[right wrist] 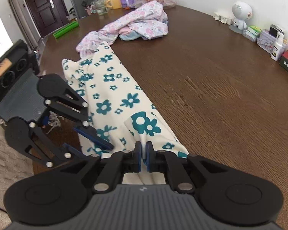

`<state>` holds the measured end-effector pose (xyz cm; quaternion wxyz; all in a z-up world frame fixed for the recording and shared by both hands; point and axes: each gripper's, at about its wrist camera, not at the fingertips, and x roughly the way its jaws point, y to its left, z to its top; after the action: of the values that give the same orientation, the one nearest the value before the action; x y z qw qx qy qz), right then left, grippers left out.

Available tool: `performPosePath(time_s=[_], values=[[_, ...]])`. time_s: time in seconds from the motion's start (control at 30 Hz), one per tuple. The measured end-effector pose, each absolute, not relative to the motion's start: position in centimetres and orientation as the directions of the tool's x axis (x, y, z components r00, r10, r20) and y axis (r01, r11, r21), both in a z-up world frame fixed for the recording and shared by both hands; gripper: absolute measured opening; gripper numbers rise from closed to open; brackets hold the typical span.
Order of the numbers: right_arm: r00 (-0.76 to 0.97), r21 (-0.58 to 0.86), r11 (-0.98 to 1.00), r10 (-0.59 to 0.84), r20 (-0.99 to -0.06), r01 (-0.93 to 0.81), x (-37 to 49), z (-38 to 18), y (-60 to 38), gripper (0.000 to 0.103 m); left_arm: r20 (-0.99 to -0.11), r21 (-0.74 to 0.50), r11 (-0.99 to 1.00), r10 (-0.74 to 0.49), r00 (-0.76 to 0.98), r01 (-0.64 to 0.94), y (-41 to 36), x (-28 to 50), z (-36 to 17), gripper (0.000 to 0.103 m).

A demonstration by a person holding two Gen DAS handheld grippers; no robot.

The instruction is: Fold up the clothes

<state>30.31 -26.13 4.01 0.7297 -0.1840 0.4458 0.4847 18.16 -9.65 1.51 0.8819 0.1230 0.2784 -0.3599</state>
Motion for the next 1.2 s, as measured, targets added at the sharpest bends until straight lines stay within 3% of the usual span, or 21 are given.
performPosePath(time_s=[0.17,0.4,0.53,0.63,0.7,0.77,0.9,1.03,1.2], values=[[0.161,0.150,0.476,0.550,-0.820,-0.866,30.5,2.6,-25.6,0.006,-0.525,0.035,0.754,-0.544,0.654,0.656,-8.8,18.3,2.9,0.027],[0.236,0.071,0.483,0.544,-0.805,-0.873,29.1,2.3,-25.5,0.007,-0.523,0.024,0.783,-0.520,0.675,0.622,-9.2,22.5,3.3,0.026],[0.267,0.034,0.484,0.539,-0.799,-0.874,28.6,2.2,-25.2,0.008,-0.593,-0.037,0.769,-0.530,0.606,0.638,-9.7,25.2,2.3,0.009],[0.279,0.039,0.502,0.542,-0.793,-0.864,28.4,2.2,-25.4,0.009,-0.637,-0.006,0.762,-0.502,0.585,0.647,-10.4,25.5,1.1,0.006],[0.315,0.054,0.548,0.556,-0.769,-0.834,28.0,2.7,-26.5,0.021,-0.636,-0.002,0.764,-0.499,0.589,0.645,-10.2,25.3,0.8,0.006],[0.383,0.092,0.618,0.590,-0.711,-0.781,26.9,3.7,-28.6,0.045,-0.632,-0.005,0.767,-0.499,0.592,0.642,-10.0,25.1,0.7,0.006],[0.541,0.252,0.781,0.590,-0.599,-0.572,23.7,4.4,-33.7,0.061,-0.624,-0.015,0.767,-0.508,0.594,0.641,-9.8,25.1,0.5,0.006],[0.618,0.474,0.822,0.557,-0.555,-0.316,20.4,1.8,-37.6,0.064,-0.617,0.000,0.765,-0.507,0.602,0.643,-9.9,24.8,0.5,0.006],[0.665,0.622,0.766,0.549,-0.506,-0.160,18.3,-1.4,-39.0,0.064,-0.609,0.004,0.765,-0.508,0.608,0.644,-9.9,24.7,0.5,0.006]])
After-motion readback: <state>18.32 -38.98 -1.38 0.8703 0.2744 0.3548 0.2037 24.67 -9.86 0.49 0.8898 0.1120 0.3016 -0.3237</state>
